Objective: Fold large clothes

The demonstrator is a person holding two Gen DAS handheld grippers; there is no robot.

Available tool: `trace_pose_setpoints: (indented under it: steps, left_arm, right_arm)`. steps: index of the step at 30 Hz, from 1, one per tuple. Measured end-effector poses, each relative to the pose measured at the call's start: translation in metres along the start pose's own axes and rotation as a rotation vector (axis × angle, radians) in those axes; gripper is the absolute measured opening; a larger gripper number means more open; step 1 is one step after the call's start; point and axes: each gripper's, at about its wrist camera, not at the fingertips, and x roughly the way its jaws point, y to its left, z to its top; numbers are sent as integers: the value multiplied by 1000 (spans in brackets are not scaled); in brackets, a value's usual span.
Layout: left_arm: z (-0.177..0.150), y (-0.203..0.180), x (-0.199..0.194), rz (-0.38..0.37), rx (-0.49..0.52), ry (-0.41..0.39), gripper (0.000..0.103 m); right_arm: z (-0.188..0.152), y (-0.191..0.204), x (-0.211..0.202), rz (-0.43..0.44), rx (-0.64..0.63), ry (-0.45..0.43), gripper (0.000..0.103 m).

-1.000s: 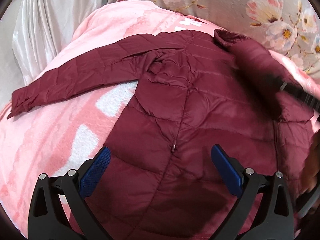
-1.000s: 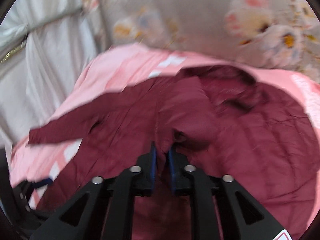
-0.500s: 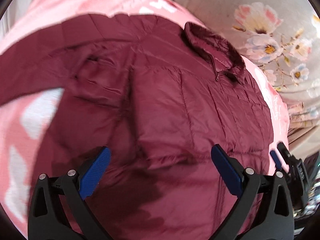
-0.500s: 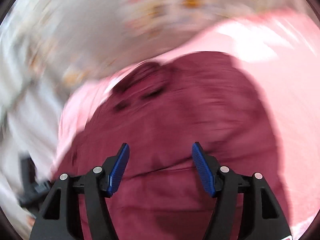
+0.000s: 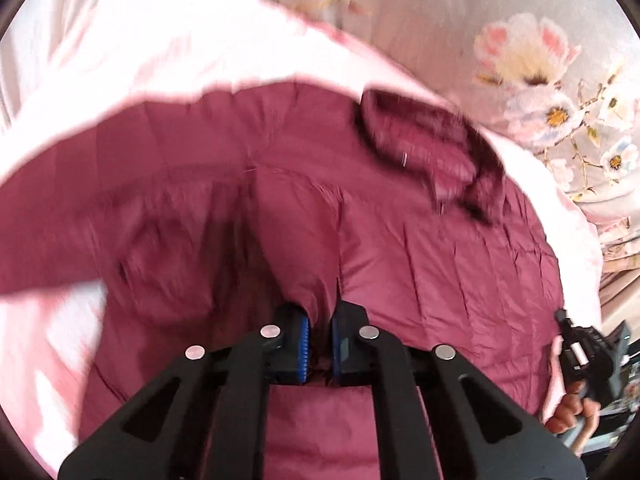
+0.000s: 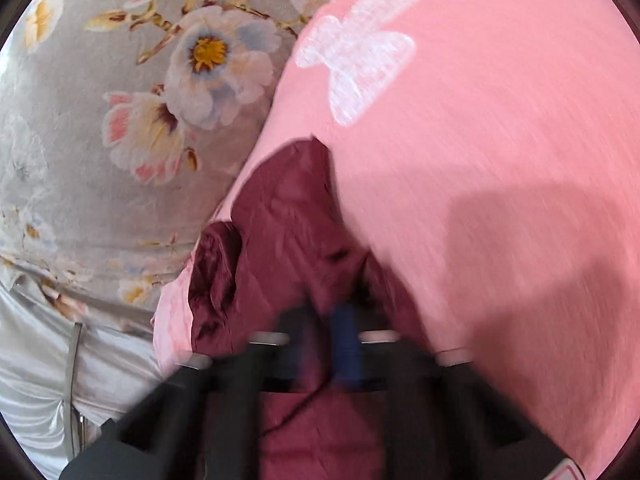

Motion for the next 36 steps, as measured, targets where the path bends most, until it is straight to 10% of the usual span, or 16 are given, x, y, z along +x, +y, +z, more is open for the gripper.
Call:
trace_pose_setpoints:
  steps: [4,7,15,28,31,36]
  left_arm:
    - [11,-8,-15,77,91,-140,6]
    - [3,1,13,132,103,-93,6]
    - [-31,6,48,188,171,-93,8]
    - [-41,-1,47,251,219,-155,19]
    - [-41,5,42,243,178,-170,44]
    - [-41,7,40,215,160,-177,51]
  right_arm:
    - [-21,61,-30,-45,-357,-153,3]
    - [-37,70,-15,-176,-485,-134,2]
    - [-46,25,30,-361,-449,26,2]
    - [-72,48,2,-537,-454,-45,16]
    - [-99,84,-10,-444,-502,-64,17]
    - [-178,159,50,-353,-783,102,15]
